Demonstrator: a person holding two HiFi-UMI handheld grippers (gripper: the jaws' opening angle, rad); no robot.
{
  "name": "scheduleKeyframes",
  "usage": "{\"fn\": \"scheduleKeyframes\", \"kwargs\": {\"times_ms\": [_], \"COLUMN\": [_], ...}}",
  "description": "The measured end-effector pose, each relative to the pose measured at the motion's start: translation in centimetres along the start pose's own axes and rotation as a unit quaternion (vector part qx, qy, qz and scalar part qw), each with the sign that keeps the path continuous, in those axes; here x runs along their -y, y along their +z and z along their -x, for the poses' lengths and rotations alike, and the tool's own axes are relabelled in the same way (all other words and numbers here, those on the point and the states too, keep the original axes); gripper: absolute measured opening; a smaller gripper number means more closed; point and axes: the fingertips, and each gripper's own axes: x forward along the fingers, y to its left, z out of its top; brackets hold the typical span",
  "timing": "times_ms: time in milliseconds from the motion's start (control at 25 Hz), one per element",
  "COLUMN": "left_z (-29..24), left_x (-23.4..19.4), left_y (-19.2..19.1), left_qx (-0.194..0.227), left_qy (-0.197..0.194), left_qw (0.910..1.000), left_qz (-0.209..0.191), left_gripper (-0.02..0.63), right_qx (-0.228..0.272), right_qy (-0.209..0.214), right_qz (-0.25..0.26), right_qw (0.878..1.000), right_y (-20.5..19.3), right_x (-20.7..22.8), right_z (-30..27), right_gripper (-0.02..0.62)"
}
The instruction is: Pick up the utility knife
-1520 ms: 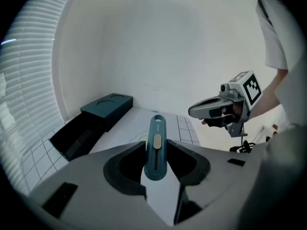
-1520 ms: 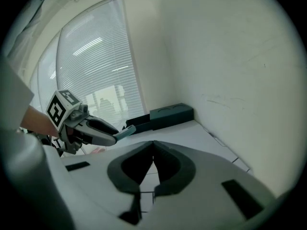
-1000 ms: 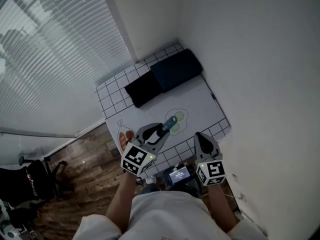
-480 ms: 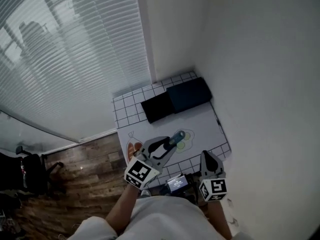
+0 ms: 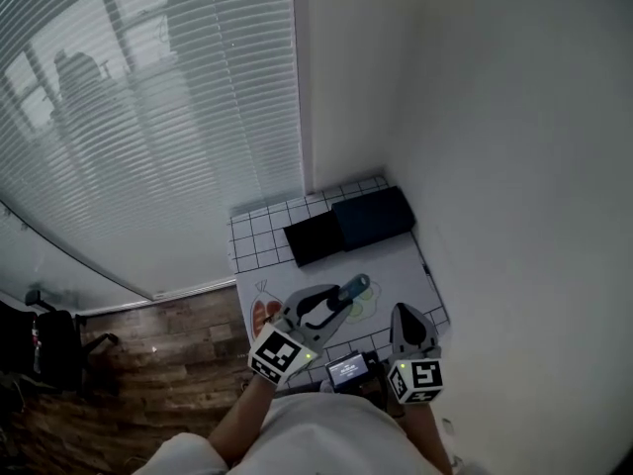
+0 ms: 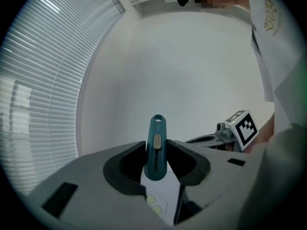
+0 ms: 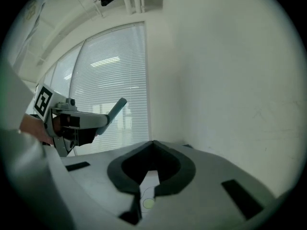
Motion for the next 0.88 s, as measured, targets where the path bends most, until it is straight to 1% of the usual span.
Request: {"fn": "scheduleKeyframes", "kwargs": {"times_ms": [200, 320, 560, 880], "left_z": [0.4, 0.6, 1.0, 0.6], "left_x": [-0.1, -0.4, -1.1, -1.7], "left_y": [0.9, 1.5, 1.2, 1.1], "left_qx": [0.012, 0.022, 0.017, 0.012], "left_qy": [0.011, 0.021, 0.035, 0.033], "left_qw": [0.9998, 0.9995, 0.9992, 0.9994], "left_qz": [-0.012, -0.012, -0.008, -0.002], "left_gripper": [0.143, 0.143, 0.143, 0.143], "right_qx": [0.016, 0.021, 0.011, 0.010], "right_qy": [0.008, 0.011, 0.019, 0.014], "right_qz": [-0.005, -0.005, -0.004, -0.008], "right_qw": [1.000, 1.000, 1.000, 1.000], "right_y": [0.6, 0.9, 0.4, 0.7], "right_x": [-0.5, -0.5, -0.7, -0.2], "right_z": [0.3, 0.2, -0.4, -1.0], "right_gripper": [0.006, 0.006, 0.006, 0.006]}}
